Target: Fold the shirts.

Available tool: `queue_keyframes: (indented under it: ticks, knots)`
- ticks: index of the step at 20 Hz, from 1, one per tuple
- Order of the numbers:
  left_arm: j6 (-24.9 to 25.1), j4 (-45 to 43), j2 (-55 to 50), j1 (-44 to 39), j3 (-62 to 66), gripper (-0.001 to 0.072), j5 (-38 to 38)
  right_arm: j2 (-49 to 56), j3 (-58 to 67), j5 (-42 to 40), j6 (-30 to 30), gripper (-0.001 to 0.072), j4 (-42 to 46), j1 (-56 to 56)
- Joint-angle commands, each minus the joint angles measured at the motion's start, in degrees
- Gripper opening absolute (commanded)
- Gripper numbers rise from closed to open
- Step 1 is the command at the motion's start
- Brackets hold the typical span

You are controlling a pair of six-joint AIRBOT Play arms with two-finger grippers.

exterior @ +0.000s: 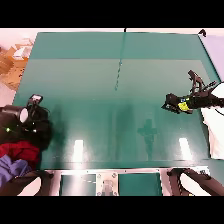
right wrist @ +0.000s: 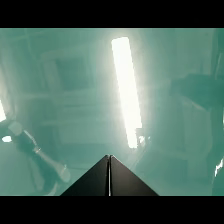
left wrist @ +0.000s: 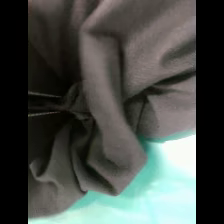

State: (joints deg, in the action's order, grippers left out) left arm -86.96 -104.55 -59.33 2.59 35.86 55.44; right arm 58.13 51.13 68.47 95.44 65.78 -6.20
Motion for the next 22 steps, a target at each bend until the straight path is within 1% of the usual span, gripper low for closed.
queue_keyframes:
  ticks: [1, 3, 4, 6, 7, 8, 10, 13, 15, 17, 18, 19, 20, 21, 22]
  knots:
    - [3.17, 7.69, 0.11, -0.04, 10.19, 0.0026, 3.69, -0.02, 0.02, -0.11, 0.0, 0.0013, -0.04, -0.02]
    - [8.2, 19.61, 0.63, -0.04, 21.59, 0.0026, 9.55, -0.04, 0.02, -0.13, -0.02, 0.0013, -0.04, -0.02]
    - [9.66, 25.97, 0.76, -0.04, 27.15, 0.0026, 11.96, -0.04, 0.02, -0.13, -0.02, 0.0013, -0.07, -0.02]
    - [10.6, 39.04, 0.76, -0.07, 37.48, 0.0026, 16.04, -0.04, 0.02, -0.11, -0.04, 0.0013, -0.07, -0.02]
    - [10.78, 45.94, 0.76, -0.35, 41.46, 0.0026, 16.52, -0.04, 0.02, -0.11, -0.04, 0.0013, -0.07, -0.02]
    - [10.97, 49.88, 0.74, -1.68, 44.22, 0.0026, 16.02, -0.04, 0.02, -0.13, -0.04, 0.0013, -0.07, -0.02]
    - [10.93, 52.43, 0.74, -8.02, 46.77, 0.0026, 13.05, -0.02, 0.02, -0.13, -0.04, 0.0013, -0.44, -0.02]
    - [10.88, 52.09, -1.88, -20.31, 46.82, 0.0026, 7.76, -0.02, 0.02, -0.13, -0.04, 0.0013, -0.46, -0.02]
    - [10.43, 50.84, -6.43, -26.38, 46.8, 0.0026, 6.69, -0.02, 0.02, -0.11, -0.04, 0.0013, -0.44, -0.02]
    - [10.45, 50.49, -12.85, -30.23, 46.8, 0.0028, 6.82, -0.02, 0.02, -0.13, -0.07, 0.0013, -0.42, -0.02]
    - [10.43, 50.58, -16.46, -31.74, 46.8, 0.0055, 6.88, -0.02, 0.02, -0.13, -0.04, 0.0014, -0.42, -0.07]
    - [10.16, 50.75, -19.52, -32.81, 46.82, 0.0421, 6.97, -0.02, 0.04, -0.13, -0.04, 0.0068, -0.39, -0.09]
    - [7.23, 51.17, -22.23, -33.11, 46.9, 0.072, 7.45, -0.02, 0.07, -0.11, -0.07, 0.0235, -0.42, -0.46]
    - [4.92, 51.82, -23.63, -32.68, 46.93, 0.072, 8.2, -0.02, 0.24, -0.09, -0.09, 0.0381, -0.39, -1.11]
    - [4.5, 51.84, -23.96, -31.5, 46.93, 0.072, 8.74, -0.02, 0.68, -0.09, -0.11, 0.0429, -0.42, -2.25]
